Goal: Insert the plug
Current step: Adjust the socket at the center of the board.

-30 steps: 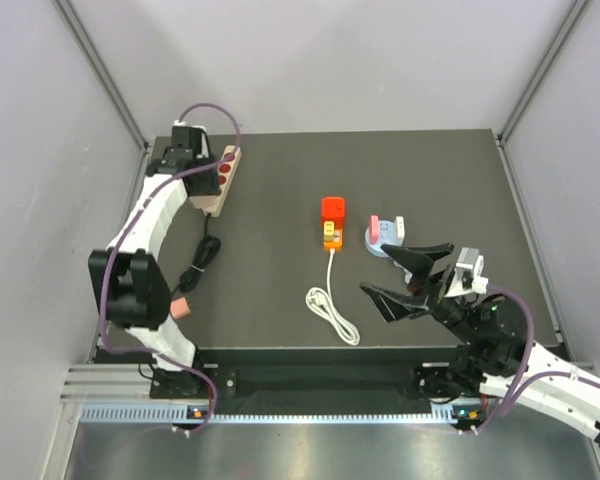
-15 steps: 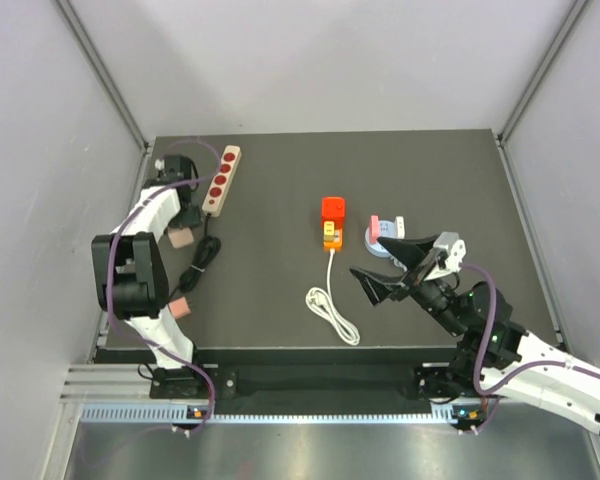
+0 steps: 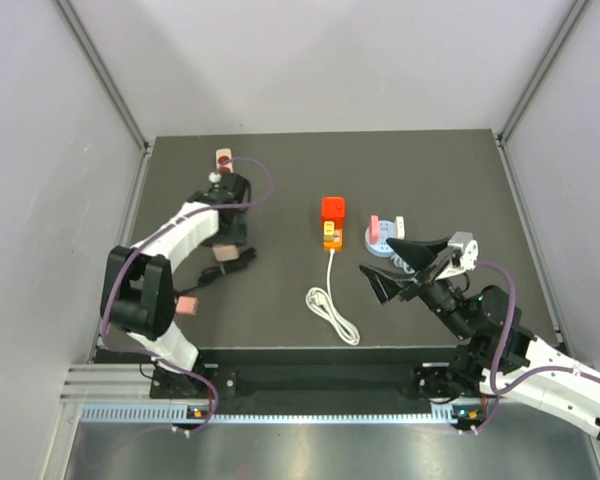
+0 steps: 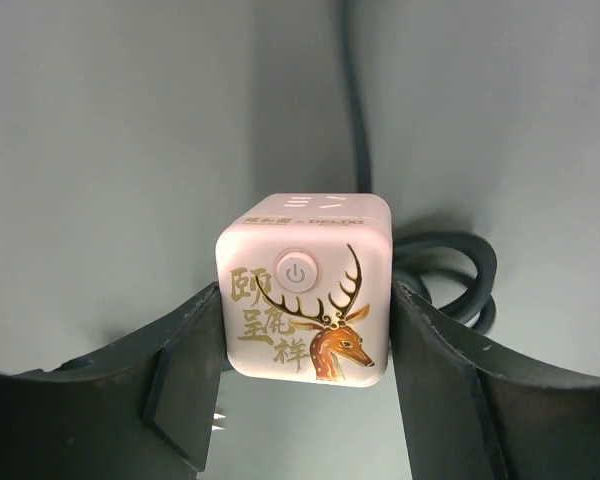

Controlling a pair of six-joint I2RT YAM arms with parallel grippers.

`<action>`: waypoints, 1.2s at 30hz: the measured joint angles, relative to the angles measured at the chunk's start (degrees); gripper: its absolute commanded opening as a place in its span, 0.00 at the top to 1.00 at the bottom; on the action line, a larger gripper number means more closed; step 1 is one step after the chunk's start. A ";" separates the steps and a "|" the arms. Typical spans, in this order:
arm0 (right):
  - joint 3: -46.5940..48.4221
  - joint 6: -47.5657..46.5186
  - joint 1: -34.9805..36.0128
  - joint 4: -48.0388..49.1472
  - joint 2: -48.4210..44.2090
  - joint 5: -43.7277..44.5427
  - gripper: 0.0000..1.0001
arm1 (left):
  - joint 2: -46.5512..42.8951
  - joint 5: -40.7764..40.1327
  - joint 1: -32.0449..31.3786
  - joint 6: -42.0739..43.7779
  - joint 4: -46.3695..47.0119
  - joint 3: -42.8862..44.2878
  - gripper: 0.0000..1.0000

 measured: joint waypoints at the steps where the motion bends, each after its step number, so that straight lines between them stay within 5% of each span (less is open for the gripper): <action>1: 0.00 0.20 0.00 -0.48 -0.04 0.22 0.00 | -0.66 0.39 -2.75 -1.09 -0.11 -0.33 1.00; 6: 0.00 1.75 -0.02 -1.90 -0.09 1.53 0.00 | -3.13 2.25 -13.51 -6.45 -1.33 -1.49 1.00; 11: 0.70 3.13 -0.02 -5.79 -0.09 3.02 0.00 | -5.49 5.90 -14.88 -8.11 -4.35 0.44 1.00; 18: 0.96 2.34 -0.02 -8.24 -4.26 5.18 0.00 | -5.79 7.02 -15.78 6.10 -6.01 18.05 1.00; 36: 4.44 -2.12 -0.02 -8.76 -1.84 7.13 0.00 | 4.79 32.30 4.48 45.88 -2.78 24.55 1.00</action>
